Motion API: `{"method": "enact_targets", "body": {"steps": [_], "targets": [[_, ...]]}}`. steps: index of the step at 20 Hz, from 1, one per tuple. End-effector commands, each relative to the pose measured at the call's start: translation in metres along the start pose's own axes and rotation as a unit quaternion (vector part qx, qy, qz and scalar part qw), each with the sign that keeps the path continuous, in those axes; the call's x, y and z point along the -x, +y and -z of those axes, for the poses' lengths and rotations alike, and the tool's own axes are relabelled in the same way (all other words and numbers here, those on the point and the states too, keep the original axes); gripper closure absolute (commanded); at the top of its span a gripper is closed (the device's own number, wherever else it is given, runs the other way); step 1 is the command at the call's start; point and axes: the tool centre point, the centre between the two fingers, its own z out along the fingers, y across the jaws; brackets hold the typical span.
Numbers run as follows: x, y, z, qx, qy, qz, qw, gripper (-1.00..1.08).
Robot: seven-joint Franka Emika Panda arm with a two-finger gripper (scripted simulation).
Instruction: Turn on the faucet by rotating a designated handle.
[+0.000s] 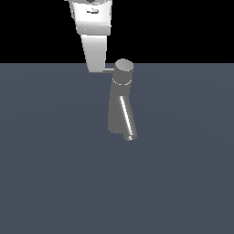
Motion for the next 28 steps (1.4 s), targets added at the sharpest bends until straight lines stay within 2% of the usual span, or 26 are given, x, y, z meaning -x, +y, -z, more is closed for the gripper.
{"method": "enact_targets", "body": {"steps": [1, 28], "targets": [[0.000, 0.005, 0.000, 0.000, 0.000, 0.000, 1.0000, 1.08], [0.005, 0.058, 0.000, 0.000, 0.001, 0.000, 1.0000, 1.08]]}}
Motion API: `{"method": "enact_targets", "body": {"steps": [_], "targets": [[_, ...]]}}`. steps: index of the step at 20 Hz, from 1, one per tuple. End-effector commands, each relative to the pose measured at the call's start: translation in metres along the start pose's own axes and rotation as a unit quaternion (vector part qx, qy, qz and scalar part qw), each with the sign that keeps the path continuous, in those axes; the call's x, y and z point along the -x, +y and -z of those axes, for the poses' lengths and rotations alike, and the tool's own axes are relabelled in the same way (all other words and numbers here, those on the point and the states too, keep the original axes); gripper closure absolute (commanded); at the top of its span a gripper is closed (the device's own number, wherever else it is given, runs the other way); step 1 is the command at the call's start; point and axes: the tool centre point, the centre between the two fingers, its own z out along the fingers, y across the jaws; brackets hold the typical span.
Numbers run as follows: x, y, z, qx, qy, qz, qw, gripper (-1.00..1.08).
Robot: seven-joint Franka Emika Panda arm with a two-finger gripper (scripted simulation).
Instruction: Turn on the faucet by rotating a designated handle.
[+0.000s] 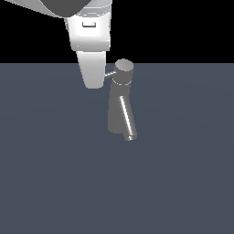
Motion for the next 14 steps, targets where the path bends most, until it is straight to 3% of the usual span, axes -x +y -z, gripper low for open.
{"method": "enact_targets", "body": {"steps": [1, 14], "targets": [[-0.0048, 0.0089, -0.0005, 0.004, 0.003, -0.005, 1.0000, 1.08], [-0.0028, 0.0161, 0.0003, 0.000, 0.000, 0.000, 1.0000, 1.08]]}}
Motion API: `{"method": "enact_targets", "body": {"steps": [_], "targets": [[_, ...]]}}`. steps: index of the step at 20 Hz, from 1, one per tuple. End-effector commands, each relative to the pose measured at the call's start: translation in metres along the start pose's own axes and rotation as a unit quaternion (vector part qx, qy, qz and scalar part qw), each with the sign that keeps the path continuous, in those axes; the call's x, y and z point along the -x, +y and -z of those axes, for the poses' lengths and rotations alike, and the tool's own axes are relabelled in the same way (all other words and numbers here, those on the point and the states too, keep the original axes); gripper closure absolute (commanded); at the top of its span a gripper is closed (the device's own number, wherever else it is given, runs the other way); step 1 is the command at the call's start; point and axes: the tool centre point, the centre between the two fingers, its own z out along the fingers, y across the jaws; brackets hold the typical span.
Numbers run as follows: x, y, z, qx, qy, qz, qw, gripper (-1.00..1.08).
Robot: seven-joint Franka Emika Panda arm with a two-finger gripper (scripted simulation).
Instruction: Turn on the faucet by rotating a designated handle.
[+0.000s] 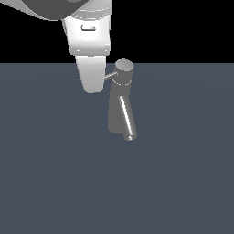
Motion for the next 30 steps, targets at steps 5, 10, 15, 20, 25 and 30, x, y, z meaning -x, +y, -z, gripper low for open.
{"method": "enact_targets", "body": {"steps": [5, 10, 15, 20, 25, 30], "targets": [[-0.010, 0.009, 0.000, 0.002, 0.003, -0.005, 1.0000, 1.08], [-0.014, 0.013, 0.000, 0.002, 0.003, -0.006, 1.0000, 1.08], [-0.017, 0.018, 0.000, 0.003, 0.003, -0.006, 1.0000, 1.08], [-0.021, 0.022, 0.000, 0.003, 0.004, -0.006, 1.0000, 1.08], [-0.024, 0.026, 0.000, 0.003, 0.004, -0.007, 1.0000, 1.08], [-0.028, 0.031, 0.000, 0.003, 0.004, -0.007, 1.0000, 1.08]]}}
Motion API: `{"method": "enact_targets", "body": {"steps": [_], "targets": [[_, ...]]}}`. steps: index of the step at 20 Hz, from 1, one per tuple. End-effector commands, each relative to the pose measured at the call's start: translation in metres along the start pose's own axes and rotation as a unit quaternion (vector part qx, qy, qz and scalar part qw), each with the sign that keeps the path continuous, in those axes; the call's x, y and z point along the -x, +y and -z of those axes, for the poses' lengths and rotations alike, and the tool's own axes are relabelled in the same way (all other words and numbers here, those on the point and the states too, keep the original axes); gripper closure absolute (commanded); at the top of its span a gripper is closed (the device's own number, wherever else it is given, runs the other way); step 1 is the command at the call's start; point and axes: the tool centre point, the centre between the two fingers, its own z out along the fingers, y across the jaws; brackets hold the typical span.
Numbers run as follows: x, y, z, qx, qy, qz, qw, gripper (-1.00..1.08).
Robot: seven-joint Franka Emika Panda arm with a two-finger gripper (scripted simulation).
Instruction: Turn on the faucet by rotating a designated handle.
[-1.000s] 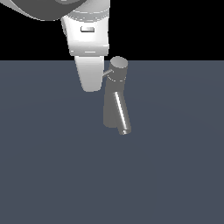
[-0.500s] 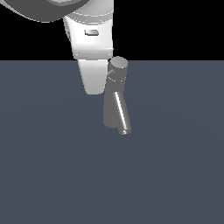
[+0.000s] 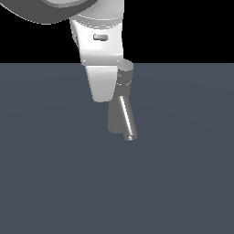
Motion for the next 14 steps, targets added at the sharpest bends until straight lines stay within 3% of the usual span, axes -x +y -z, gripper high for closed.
{"method": "enact_targets", "body": {"steps": [1, 14], "targets": [[-0.013, 0.006, -0.001, 0.002, 0.007, -0.011, 0.9999, 1.08], [-0.022, 0.017, 0.000, 0.003, 0.008, -0.012, 0.9999, 1.08]]}}
